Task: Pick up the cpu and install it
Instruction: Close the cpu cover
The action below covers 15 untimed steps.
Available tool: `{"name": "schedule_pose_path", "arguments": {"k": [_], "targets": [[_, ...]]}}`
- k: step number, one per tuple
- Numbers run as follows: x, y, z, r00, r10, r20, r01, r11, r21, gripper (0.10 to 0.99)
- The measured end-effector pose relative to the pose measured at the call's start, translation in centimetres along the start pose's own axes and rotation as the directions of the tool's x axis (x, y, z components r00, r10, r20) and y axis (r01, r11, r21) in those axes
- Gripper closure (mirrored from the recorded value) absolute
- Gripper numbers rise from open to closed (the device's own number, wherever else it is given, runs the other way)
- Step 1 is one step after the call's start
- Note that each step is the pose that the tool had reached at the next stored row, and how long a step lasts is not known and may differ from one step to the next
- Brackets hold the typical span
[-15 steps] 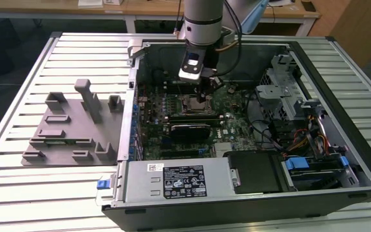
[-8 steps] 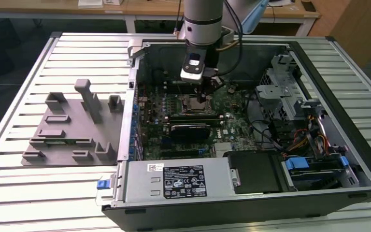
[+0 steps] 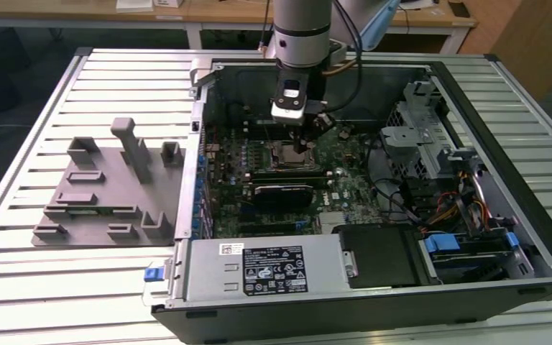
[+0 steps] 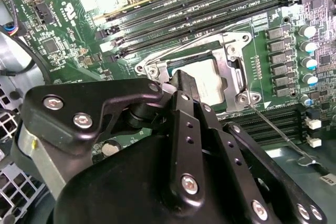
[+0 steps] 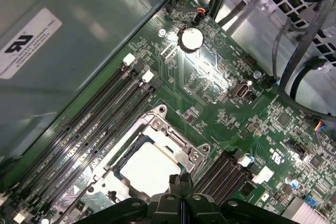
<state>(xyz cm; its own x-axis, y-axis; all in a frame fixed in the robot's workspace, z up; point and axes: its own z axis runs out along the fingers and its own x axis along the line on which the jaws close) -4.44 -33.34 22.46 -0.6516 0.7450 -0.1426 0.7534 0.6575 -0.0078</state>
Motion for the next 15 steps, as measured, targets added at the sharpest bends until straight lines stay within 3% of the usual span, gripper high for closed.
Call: {"name": "schedule_pose_path", "arguments": {"k": [9, 15], "targets": [[0.0, 0.0, 0.0, 0.9984, -0.057, 0.0027, 0.057, 0.9984, -0.006, 0.98], [0.0, 0.0, 0.0, 0.9936, -0.113, 0.0044, 0.113, 0.9935, -0.014, 0.98]]}}
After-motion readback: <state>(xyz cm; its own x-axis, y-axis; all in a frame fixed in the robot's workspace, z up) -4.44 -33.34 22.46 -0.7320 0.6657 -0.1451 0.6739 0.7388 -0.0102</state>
